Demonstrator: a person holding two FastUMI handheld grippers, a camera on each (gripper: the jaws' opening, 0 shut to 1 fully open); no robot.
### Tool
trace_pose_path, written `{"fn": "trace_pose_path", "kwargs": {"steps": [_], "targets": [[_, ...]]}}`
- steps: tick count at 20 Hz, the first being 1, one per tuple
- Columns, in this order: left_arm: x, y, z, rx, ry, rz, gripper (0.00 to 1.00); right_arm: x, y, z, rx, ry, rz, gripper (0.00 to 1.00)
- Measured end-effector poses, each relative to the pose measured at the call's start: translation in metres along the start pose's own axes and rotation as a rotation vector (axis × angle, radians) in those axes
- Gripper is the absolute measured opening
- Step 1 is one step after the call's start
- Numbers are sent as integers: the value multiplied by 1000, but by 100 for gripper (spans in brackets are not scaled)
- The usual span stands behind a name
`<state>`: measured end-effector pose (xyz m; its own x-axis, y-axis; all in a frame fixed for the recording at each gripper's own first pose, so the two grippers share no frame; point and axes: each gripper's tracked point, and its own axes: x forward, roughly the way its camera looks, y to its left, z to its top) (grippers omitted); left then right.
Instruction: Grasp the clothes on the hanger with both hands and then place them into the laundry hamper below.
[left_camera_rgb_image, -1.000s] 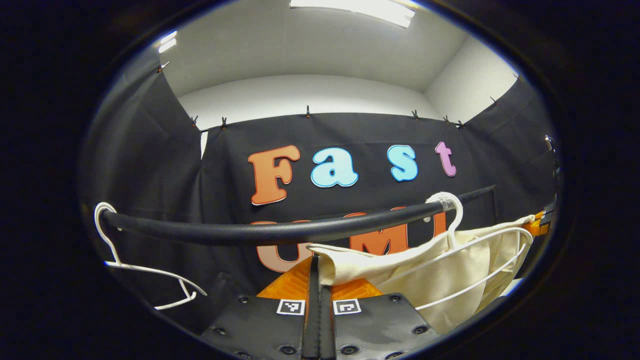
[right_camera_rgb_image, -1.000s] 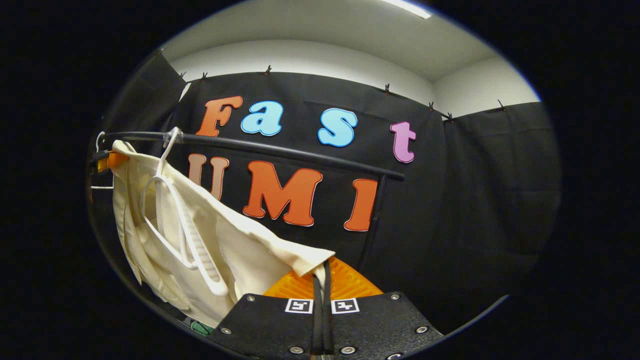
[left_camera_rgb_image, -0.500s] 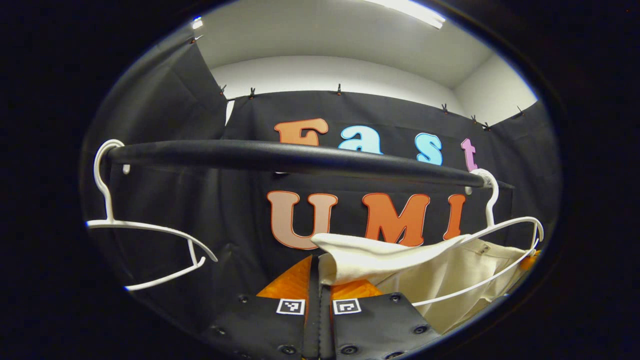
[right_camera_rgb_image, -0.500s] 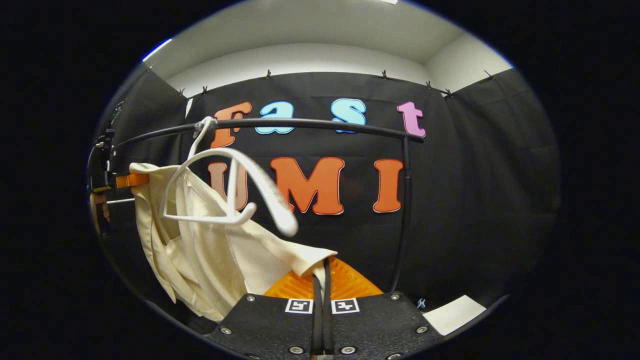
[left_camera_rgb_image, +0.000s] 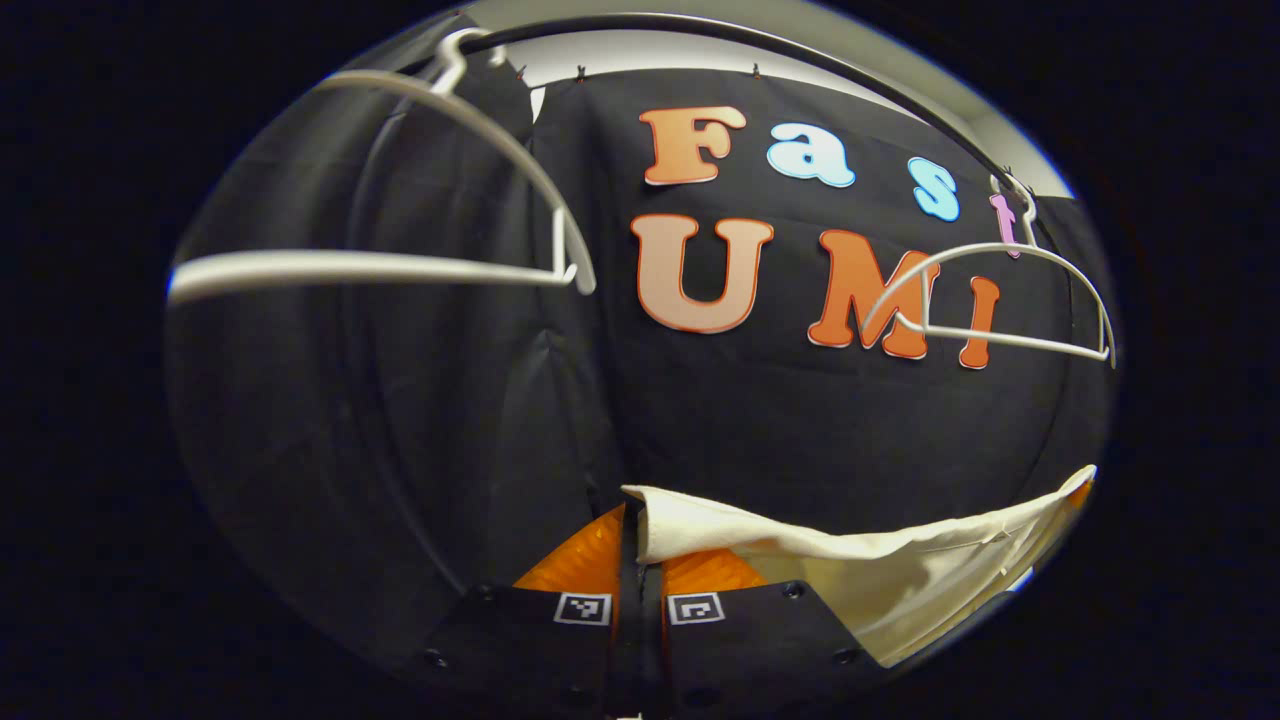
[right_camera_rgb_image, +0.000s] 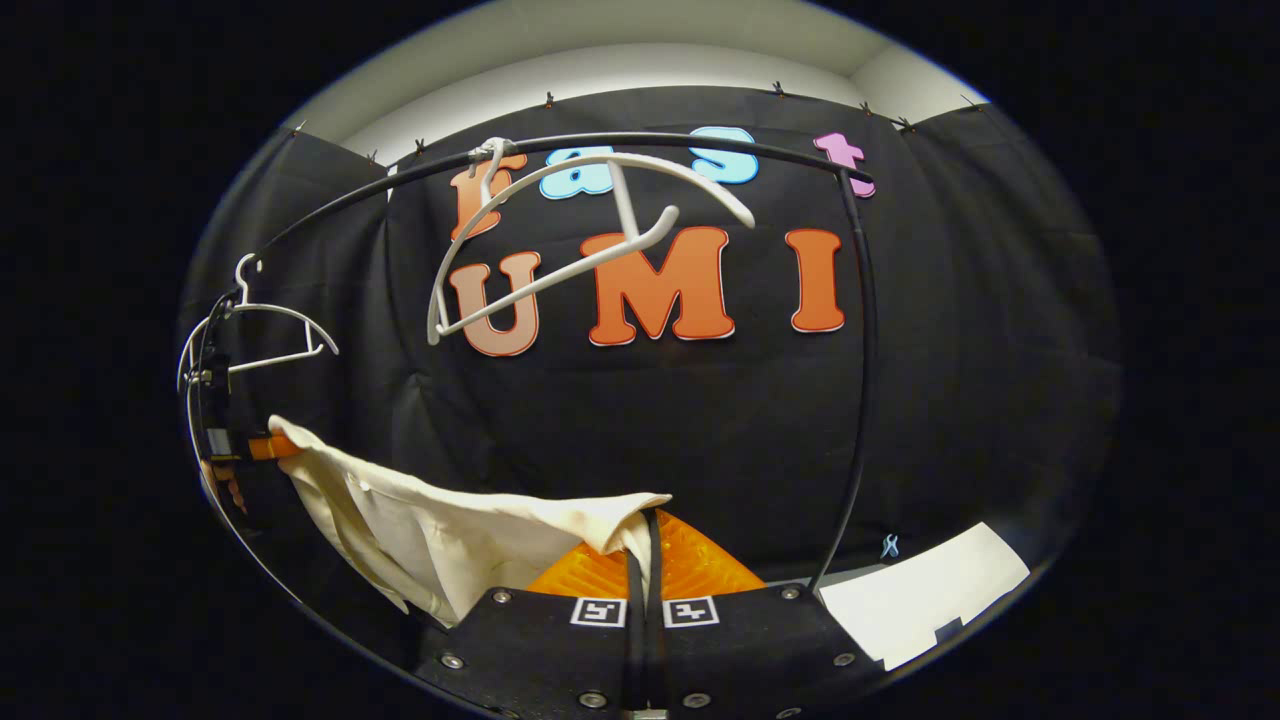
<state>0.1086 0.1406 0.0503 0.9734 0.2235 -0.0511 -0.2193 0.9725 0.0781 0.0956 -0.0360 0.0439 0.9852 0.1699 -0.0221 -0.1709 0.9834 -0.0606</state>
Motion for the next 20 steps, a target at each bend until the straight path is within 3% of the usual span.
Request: {"fn": "trace_pose_path", "kwargs": {"steps": [8,13,20], "targets": [[-64,-38,-16,-43,-25,-119,8,-42,-15,14,70,2,-89,0],[-77,-74,-29,-92,27,-210,7,-54,-9,18,115,0,-95,0],[-81,-160,-37,-145,96,-386,8,-49,16,29,166,-2,-93,0]]}}
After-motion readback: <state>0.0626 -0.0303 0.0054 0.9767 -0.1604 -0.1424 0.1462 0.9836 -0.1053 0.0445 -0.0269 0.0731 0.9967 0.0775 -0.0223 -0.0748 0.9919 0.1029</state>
